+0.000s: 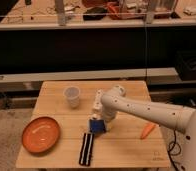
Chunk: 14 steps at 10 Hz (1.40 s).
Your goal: Wipe the white sponge on the table
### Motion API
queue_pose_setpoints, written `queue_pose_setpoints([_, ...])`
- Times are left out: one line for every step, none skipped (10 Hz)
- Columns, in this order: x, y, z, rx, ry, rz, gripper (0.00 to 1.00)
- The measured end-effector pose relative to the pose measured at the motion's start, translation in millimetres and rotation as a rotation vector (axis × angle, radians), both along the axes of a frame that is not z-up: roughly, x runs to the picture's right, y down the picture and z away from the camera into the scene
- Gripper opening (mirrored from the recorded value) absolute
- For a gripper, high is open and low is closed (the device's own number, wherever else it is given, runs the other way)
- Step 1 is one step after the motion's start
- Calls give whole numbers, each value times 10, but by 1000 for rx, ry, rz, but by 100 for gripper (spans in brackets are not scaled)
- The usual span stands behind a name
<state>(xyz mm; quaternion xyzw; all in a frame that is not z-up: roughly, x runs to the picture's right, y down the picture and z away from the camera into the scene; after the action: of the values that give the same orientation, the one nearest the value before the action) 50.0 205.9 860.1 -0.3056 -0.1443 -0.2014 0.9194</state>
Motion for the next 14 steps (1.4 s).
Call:
queue_pose_setpoints([71,-7,-2,-5,10,8,3])
queue_pose_setpoints([196,-9,-1,-9,22,17,3])
queue_pose_setpoints([341,-1,-8,-14,35,27,3])
queue_pose_setpoints([411,5,-19,-24,48,34,3])
queue_pose_setpoints([448,-10,-20,-27,53,45,3])
queue_pose_setpoints([497,-23,-20,-30,57,56,3])
queue_pose_setpoints([582,-34,-22,-34,64,65,3])
queue_pose_setpoints([670,-35,-27,-40,73,72,3])
queue_pose_setpoints([701,-42,-31,-44,75,71,3])
queue_pose_setpoints([672,-70,-30,-44,72,72,3])
queue_pose_setpoints([628,-62,-37,-47,70,71,3])
queue_pose_setpoints([567,-26,-75,-49,65,58,3])
queue_pose_setpoints([530,-11,-93,-50,60,49,3])
queue_pose_setpoints([484,-44,-89,-48,53,32,3])
